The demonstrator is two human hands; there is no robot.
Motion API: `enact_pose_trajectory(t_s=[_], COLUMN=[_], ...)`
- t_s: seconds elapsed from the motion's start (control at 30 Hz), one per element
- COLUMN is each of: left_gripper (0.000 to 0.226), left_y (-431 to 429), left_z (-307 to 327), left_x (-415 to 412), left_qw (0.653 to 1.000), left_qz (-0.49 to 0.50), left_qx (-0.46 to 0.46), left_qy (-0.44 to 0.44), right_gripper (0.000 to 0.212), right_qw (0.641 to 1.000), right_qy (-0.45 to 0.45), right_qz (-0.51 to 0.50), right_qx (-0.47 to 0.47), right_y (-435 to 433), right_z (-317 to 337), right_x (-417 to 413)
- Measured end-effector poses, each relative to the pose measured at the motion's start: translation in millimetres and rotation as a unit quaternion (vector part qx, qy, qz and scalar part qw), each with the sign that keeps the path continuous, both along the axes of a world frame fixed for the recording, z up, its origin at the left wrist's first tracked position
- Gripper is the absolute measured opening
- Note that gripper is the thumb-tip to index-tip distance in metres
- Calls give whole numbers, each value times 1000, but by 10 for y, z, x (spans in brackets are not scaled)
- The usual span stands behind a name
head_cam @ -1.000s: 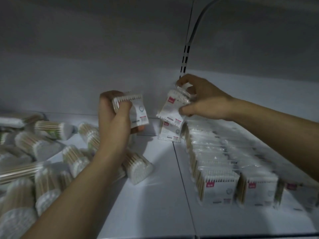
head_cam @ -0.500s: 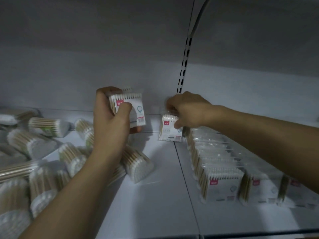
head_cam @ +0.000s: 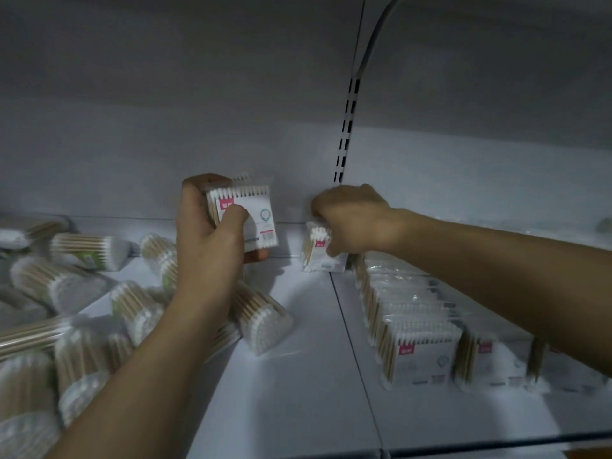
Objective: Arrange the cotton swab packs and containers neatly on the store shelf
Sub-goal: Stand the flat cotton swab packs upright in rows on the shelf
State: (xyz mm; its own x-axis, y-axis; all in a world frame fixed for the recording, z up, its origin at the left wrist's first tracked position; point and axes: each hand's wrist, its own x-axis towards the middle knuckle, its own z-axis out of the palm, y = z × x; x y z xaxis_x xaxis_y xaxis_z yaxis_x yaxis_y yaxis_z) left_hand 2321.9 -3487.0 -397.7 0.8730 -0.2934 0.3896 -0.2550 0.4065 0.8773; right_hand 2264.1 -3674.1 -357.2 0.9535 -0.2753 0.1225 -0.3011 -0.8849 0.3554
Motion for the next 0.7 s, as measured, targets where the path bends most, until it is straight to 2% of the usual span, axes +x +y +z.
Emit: enact_pose_trajectory(t_s=[0.07, 0.2, 0.33, 0.57, 0.7], left_gripper=[34, 35, 35, 35, 38], left_y=[4, 13, 15, 14, 11], left_z=[2, 6, 9, -2, 4], left_x=[0, -11, -13, 1, 2], left_qw=[1000, 1000, 1000, 1000, 1000], left_qz=[-5, -15, -20, -24, -28], left_qx=[-1, 2, 3, 5, 0], left_qy=[0, 3, 12, 11, 11], right_gripper=[35, 52, 57, 63, 76], right_qw=[1000, 1000, 997, 995, 996], right_qy=[-4, 21, 61, 95, 90], right_qz=[2, 0, -18, 4, 11], right_qx=[-10, 20, 47, -8, 25], right_y=[-36, -45, -14, 14, -2], right_z=[26, 70, 186, 115, 141], right_x=[9, 29, 65, 45, 27])
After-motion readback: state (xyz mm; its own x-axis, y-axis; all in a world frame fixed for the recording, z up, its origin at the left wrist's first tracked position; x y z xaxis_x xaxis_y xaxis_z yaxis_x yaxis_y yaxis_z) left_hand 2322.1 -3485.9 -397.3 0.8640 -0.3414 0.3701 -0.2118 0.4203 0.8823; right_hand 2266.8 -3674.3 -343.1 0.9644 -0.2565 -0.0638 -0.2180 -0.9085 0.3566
